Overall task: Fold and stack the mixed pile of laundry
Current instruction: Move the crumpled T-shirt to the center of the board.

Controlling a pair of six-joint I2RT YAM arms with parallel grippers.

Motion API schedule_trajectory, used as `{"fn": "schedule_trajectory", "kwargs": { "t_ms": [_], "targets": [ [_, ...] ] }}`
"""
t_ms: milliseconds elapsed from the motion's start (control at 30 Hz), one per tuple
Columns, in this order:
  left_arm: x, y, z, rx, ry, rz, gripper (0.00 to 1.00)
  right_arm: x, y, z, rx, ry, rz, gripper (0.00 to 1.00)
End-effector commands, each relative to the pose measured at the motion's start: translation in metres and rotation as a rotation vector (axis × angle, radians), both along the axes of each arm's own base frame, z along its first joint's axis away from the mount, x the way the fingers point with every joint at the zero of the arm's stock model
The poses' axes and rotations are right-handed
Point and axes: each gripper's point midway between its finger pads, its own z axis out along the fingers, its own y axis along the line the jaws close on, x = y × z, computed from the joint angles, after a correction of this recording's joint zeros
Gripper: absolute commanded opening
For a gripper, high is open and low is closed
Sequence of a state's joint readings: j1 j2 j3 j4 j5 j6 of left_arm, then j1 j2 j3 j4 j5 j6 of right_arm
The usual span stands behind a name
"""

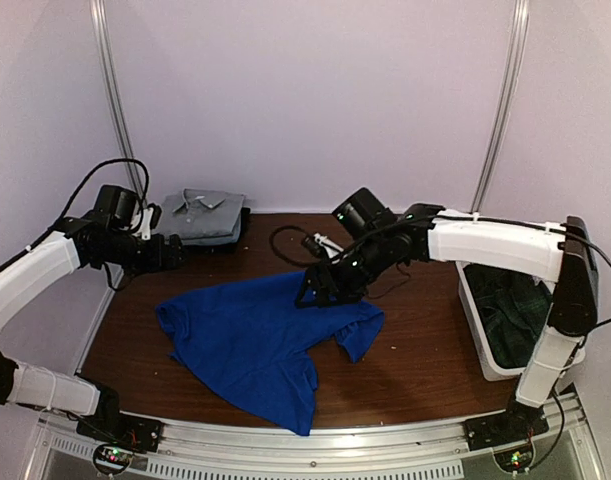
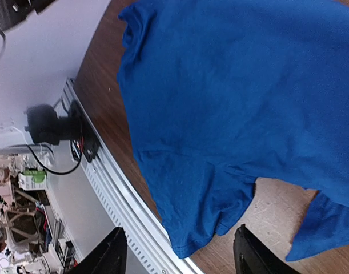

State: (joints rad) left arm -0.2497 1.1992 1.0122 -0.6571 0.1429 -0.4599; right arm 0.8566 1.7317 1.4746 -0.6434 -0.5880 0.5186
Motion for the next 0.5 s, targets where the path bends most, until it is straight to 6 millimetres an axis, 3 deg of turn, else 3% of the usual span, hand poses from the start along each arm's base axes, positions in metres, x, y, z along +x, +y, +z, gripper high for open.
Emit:
{"fn": "schedule_trajectory", "kwargs": {
  "t_ms": [0, 100, 233, 367, 467],
  "targets": [
    [-0.010, 0.003, -0.006, -0.022, 0.027, 0.037, 0.98, -0.038, 0.050, -0.039, -0.026, 0.057, 0.140, 0.65],
    [-0.012, 0.005, -0.010, -0.025, 0.049, 0.057, 0.98, -0.054, 0.072, -0.069, -0.074, 0.099, 0.191, 0.64],
    [-0.012, 0.007, -0.010, -0.023, 0.067, 0.071, 0.98, -0.056, 0.078, -0.109, -0.098, 0.177, 0.175, 0.64],
    [-0.014, 0.008, -0.007, -0.025, 0.067, 0.062, 0.98, -0.053, 0.057, -0.149, -0.226, 0.197, 0.154, 0.64],
    [-0.018, 0.008, -0.009, -0.027, 0.082, 0.058, 0.98, -0.044, 0.022, -0.176, -0.318, 0.217, 0.101, 0.64]
  ]
}}
